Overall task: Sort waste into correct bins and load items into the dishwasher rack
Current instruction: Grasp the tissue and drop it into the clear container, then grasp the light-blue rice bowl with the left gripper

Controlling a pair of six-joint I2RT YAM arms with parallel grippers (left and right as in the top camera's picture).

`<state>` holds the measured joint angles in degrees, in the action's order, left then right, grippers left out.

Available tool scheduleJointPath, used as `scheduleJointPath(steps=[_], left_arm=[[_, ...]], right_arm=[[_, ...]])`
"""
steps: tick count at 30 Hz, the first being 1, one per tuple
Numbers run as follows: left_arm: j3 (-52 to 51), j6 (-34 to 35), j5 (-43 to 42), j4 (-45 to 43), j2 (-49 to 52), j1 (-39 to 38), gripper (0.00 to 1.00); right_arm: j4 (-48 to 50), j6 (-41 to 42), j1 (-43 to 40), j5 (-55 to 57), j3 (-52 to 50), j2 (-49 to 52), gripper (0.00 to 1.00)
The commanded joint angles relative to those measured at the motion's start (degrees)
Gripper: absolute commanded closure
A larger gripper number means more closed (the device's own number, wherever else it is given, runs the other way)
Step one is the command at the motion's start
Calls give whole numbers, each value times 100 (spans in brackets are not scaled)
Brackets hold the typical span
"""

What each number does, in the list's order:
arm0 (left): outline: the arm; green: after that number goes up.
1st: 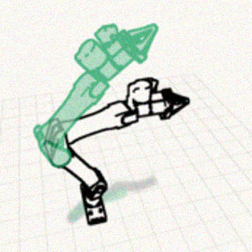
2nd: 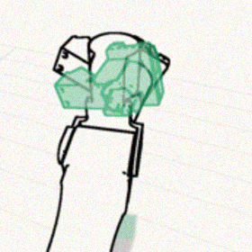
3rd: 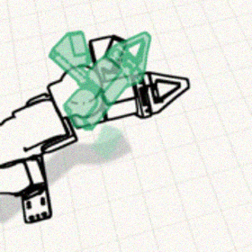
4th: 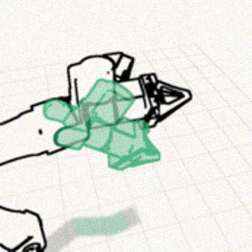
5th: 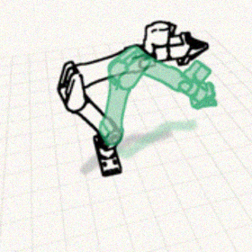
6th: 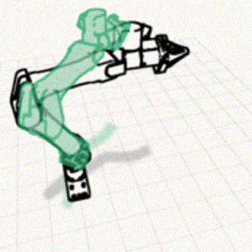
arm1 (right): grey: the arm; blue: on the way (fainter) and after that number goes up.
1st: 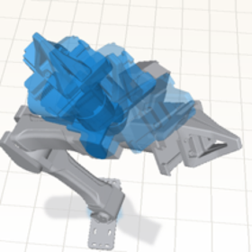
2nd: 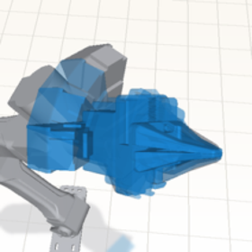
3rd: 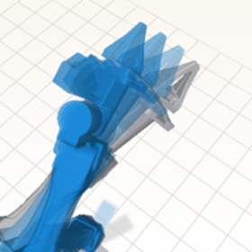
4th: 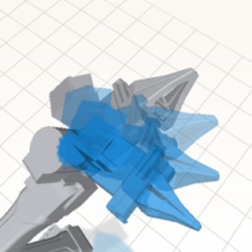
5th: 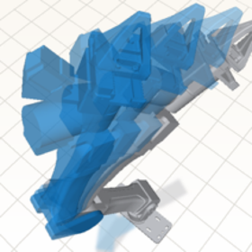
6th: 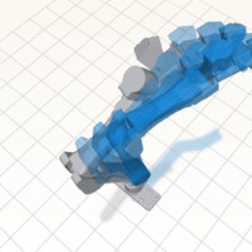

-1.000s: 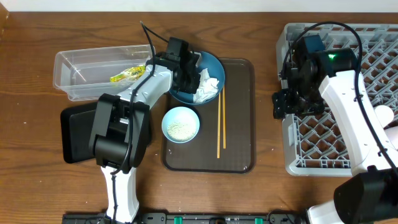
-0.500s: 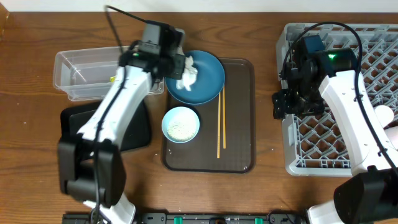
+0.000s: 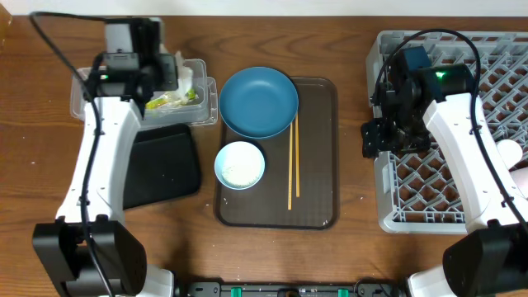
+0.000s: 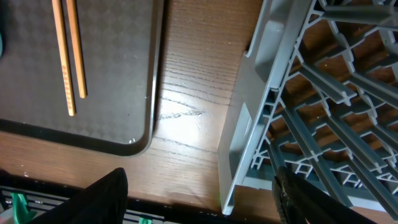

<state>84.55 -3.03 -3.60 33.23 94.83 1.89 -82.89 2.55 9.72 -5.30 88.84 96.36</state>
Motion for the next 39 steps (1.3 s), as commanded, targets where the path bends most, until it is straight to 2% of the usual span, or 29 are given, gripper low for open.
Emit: scheduleJointPath(steps=[1,5,9,17,21,25,31,39], left_arm=[[0,55,68,15,-2,50,63],[0,57,68,-48,0,57,53],[0,114,-118,210,0,13,52],[0,885,-369,1659,-2,-463,47],[0,1375,-369,2546,0,-903,46],[-22,1624,-369,3069,0,-1443,45],[-431,2037,-367,2922,0,-2280,45],[-1314,2695,-369,2033,2,-2931,45]], right_arm=[[-11,15,44,37,87,-111,27],[-46,13,44,37,87,-111,26],[-48,-7,44,37,87,-111,26],[-46,-7,44,39,87,-111,24],[-28,-9,44,39,87,-111,24],[-31,-9,44,39,87,-111,24],[-33,-7,44,39,87,-111,24],[-46,-4,44,37,87,-111,23]])
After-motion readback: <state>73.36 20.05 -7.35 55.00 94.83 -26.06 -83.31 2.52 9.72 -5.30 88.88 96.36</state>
